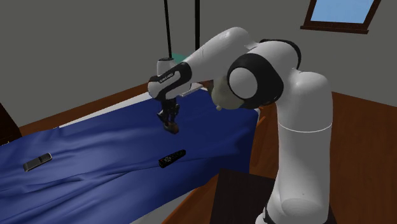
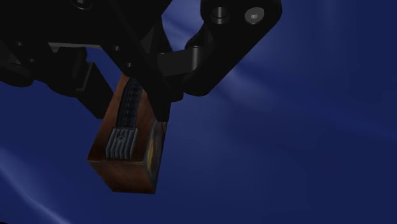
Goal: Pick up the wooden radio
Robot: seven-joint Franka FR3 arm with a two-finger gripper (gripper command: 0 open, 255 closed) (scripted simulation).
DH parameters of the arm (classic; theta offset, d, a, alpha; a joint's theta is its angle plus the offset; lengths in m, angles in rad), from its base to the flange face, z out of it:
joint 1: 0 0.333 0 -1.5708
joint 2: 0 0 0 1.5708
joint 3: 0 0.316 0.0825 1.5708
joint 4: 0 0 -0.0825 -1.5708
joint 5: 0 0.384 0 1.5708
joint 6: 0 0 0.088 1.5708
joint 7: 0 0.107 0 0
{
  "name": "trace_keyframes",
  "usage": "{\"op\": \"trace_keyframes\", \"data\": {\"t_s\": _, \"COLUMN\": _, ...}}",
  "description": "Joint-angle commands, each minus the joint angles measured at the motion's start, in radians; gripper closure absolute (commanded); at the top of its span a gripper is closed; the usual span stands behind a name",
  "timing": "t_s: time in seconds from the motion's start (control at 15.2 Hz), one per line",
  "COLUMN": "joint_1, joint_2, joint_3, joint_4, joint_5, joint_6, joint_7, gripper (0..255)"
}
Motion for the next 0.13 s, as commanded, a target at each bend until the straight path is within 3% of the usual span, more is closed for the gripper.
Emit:
{"op": "trace_keyframes", "data": {"t_s": 0.0, "joint_1": 0.001, "joint_2": -0.007, "joint_3": -0.001, "joint_4": 0.008, "joint_5": -0.004, "joint_6": -0.014, "joint_7": 0.004, "gripper": 255}}
{"op": "trace_keyframes", "data": {"t_s": 0.07, "joint_1": 0.001, "joint_2": -0.007, "joint_3": -0.001, "joint_4": 0.008, "joint_5": -0.004, "joint_6": -0.014, "joint_7": 0.003, "gripper": 255}}
